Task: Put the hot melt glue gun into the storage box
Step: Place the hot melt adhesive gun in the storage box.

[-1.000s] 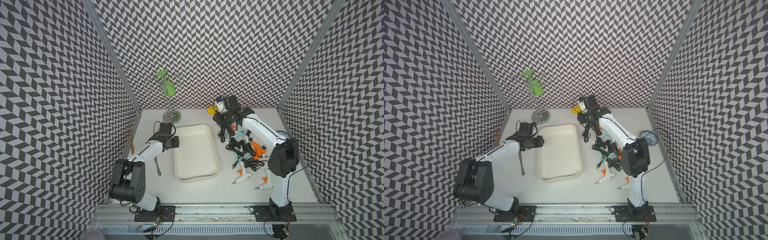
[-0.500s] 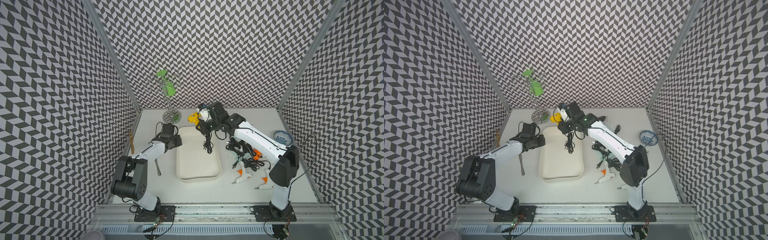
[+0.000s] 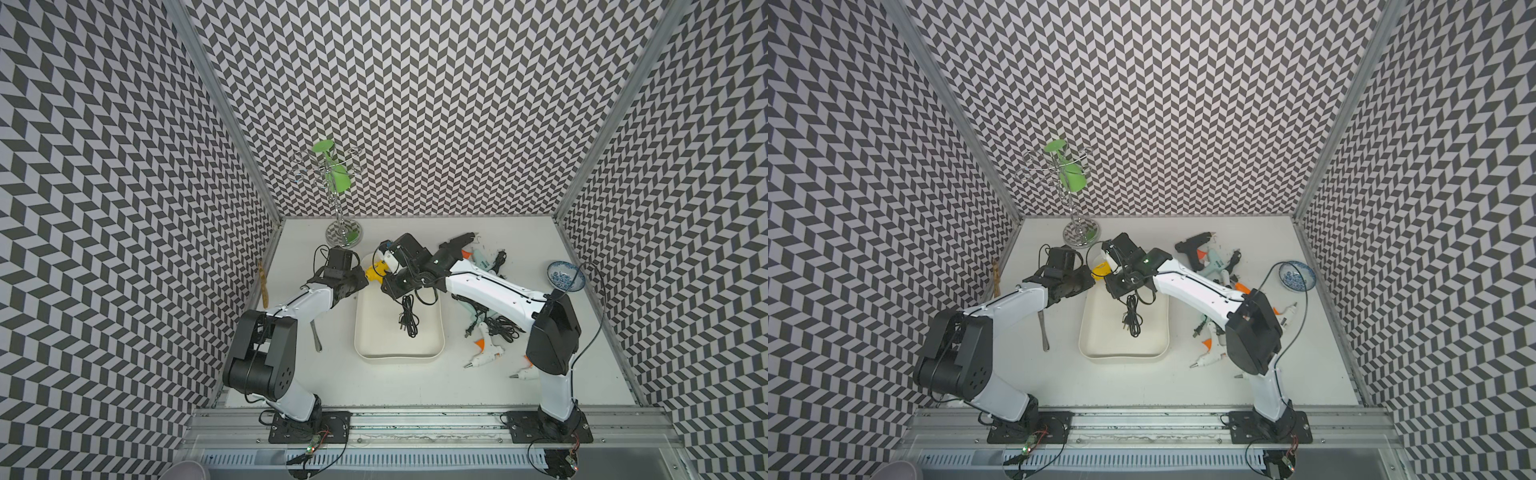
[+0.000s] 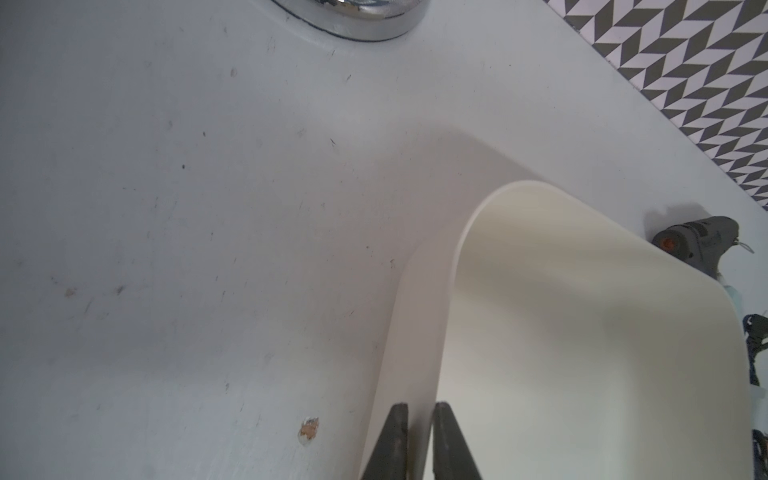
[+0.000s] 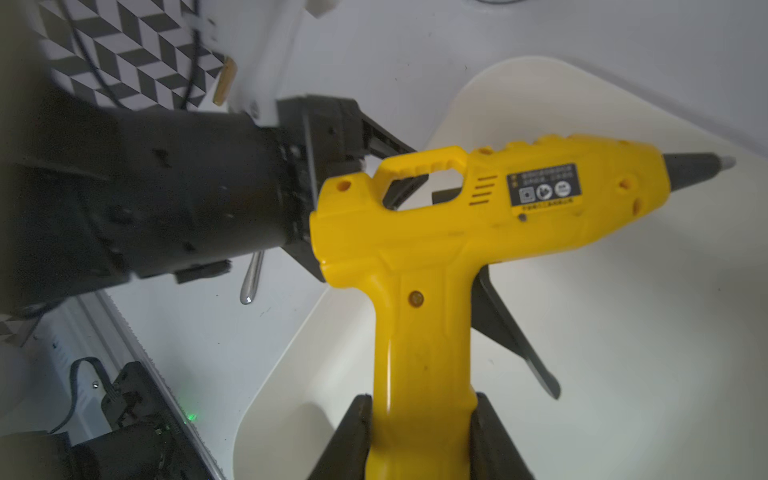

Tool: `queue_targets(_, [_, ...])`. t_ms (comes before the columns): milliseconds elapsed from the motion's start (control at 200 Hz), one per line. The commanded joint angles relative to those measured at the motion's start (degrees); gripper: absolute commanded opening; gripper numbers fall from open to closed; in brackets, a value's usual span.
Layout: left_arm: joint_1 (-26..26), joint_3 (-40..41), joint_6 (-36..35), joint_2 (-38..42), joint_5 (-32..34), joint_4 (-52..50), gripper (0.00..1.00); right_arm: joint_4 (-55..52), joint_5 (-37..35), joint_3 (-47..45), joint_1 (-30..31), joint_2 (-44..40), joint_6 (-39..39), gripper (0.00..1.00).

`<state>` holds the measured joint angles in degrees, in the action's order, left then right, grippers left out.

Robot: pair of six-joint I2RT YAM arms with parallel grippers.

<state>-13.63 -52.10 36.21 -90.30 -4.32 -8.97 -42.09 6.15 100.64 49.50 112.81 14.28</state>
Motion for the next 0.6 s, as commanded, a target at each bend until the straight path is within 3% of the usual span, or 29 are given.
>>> queue_targets(0, [-0.26, 0.89, 2.30, 2.66, -0.68, 1.37, 0.21, 2.62, -1.53, -2.52, 0.42, -0.93, 2.27, 0.24])
queue_targets(215, [-0.08, 1.11, -2.28, 7.94, 0.22, -0.90, 0.55, 4.40, -3.57, -5.35, 0.33, 0.39, 3.58, 0.26])
queue_targets(415, [0.62, -6.33, -12.03, 11.77, 2.66, -11.39, 0.64, 5.31, -5.02, 0.68, 0.24, 8.66, 4.98, 0.26])
queue_targets(596, [0.79, -8.42, -15.29, 16.26, 4.20, -14.93, 0.68, 4.94, -9.05, 8.79, 0.12, 16.97, 9.66, 0.27])
